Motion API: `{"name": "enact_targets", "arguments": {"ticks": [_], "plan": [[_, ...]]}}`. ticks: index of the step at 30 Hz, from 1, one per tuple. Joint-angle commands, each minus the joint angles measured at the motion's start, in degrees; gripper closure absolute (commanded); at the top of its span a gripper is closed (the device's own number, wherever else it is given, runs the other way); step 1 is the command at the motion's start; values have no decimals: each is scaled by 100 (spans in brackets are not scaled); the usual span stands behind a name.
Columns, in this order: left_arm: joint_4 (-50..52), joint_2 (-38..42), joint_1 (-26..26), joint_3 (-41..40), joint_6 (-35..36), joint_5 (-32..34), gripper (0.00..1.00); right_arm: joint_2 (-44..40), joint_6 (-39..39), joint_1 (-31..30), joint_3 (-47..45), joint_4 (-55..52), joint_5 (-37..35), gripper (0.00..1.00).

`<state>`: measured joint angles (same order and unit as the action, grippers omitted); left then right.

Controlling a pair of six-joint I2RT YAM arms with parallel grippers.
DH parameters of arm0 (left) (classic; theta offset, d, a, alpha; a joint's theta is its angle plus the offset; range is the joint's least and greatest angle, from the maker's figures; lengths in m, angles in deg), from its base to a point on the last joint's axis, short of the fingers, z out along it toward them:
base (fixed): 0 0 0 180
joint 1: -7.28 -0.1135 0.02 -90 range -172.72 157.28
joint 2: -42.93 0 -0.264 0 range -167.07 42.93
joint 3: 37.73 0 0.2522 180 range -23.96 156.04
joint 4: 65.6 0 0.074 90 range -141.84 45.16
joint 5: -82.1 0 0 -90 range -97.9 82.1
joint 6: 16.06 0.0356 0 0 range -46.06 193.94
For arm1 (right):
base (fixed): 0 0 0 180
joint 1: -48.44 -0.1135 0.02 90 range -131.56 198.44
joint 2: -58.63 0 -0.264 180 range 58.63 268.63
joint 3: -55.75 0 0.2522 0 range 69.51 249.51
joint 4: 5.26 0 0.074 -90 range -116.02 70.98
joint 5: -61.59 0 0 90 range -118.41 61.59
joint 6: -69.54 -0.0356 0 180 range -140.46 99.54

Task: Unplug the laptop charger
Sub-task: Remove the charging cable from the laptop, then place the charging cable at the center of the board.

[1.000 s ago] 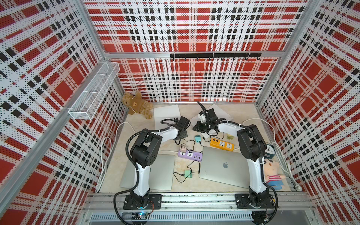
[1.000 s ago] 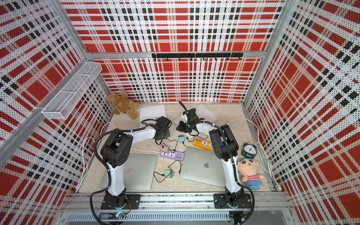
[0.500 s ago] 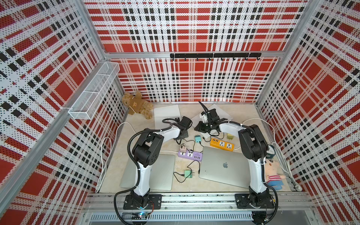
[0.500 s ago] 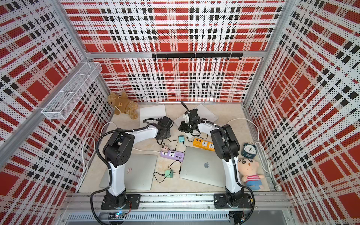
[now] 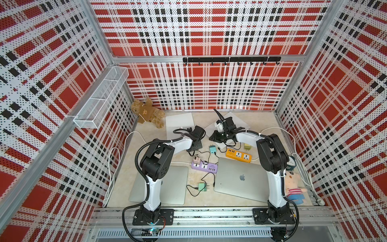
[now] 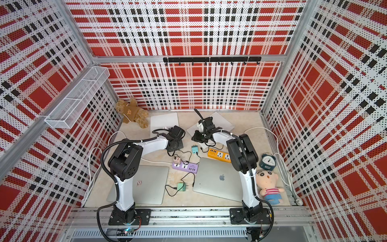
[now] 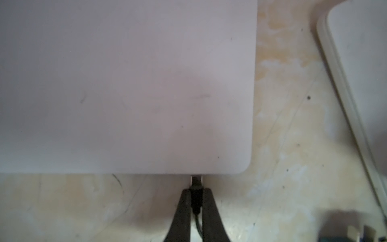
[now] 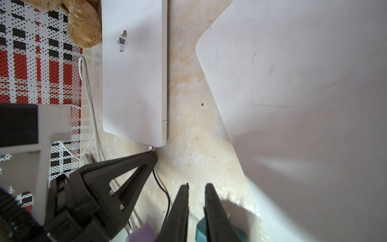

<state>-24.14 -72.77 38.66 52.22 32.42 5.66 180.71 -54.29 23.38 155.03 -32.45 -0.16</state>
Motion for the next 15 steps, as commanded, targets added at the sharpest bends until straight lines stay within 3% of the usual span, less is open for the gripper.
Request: {"name": "enact_targets", "arguments": {"ticks": [1, 4, 8, 15], "plan": [[926, -114, 102, 3, 252, -71, 100, -255, 99, 27, -27, 51, 1, 82], [965, -57, 75, -47, 243, 3, 100, -248, 96, 29, 1, 42, -12, 82], [388, 92, 28, -267, 77, -547, 100, -238, 98, 30, 27, 9, -21, 82], [338, 30, 79, -121, 65, -648, 100, -310, 149, 28, 38, -106, -65, 82]]}}
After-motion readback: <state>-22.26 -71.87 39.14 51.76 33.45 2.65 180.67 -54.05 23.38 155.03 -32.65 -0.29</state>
